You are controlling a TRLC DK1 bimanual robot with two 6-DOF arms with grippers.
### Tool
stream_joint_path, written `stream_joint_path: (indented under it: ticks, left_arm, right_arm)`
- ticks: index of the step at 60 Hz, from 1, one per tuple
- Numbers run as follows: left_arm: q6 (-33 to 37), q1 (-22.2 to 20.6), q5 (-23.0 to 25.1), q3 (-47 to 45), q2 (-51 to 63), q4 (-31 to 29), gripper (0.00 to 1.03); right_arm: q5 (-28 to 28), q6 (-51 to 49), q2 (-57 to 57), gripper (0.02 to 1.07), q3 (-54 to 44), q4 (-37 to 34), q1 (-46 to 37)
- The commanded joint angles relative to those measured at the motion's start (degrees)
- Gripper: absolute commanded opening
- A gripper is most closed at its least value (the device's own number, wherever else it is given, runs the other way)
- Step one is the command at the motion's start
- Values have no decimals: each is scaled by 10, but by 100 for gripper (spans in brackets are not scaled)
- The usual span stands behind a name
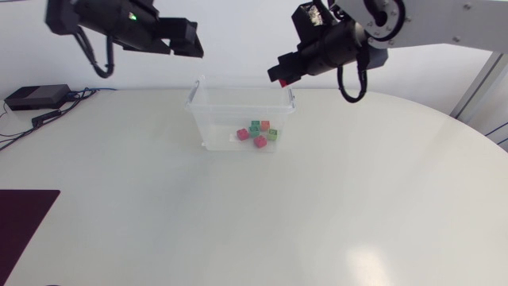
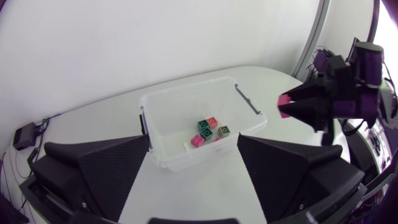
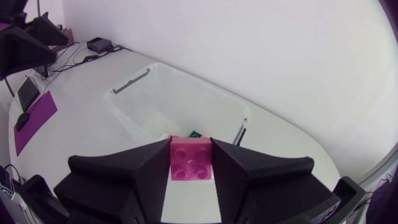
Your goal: Place the duplo bricks in the container
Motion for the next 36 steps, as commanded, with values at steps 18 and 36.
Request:
stream_joint_path:
  ticks: [18,36]
  left_arm:
    - [10,5,2,-161,-153,-22,100]
    - [26,46,1,-237,-269,-22,100]
  right_arm:
    - [17,-4,184,93,142,45,11]
    - [26,-8,117,103,76,61,4]
